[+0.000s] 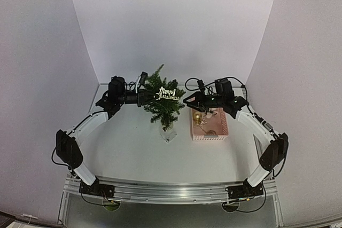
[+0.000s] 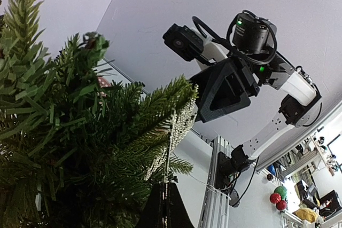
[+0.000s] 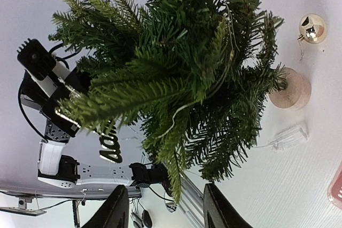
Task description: Decorate the small christmas tree
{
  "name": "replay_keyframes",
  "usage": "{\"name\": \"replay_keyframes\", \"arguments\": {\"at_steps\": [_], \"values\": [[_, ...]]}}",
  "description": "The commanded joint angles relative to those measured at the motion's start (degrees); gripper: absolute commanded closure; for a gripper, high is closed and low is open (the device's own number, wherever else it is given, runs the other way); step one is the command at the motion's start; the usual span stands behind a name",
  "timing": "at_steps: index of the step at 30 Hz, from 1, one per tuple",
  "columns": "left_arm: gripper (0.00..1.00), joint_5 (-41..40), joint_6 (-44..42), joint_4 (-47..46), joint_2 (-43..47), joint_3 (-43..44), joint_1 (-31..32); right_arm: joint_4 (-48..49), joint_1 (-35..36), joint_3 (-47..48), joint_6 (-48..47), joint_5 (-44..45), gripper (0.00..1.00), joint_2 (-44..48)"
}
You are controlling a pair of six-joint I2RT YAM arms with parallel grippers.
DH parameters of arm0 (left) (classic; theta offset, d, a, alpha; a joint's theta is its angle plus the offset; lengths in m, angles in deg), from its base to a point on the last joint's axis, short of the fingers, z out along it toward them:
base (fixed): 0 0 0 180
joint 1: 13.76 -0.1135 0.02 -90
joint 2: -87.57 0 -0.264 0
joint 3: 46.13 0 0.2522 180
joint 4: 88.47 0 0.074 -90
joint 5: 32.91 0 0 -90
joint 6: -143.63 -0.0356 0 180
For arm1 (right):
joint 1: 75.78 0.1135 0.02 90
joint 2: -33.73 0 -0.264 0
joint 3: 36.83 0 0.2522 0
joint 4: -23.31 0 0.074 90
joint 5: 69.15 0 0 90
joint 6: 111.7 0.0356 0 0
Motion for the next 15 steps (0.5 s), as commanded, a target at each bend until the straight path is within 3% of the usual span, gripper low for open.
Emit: {"name": "replay_keyframes", "arguments": {"at_steps": [1,15], "values": [[1.00,3.0,-2.3,-0.3,3.4,1.0,0.4,0.4,0.0,0.5,-1.1,-0.8,0.53,0.8],[1.00,5.2,-2.8,-0.6,2.5,-0.1,-1.7,0.4,0.0,0.5,-1.5,-2.0,0.50,1.1]]}}
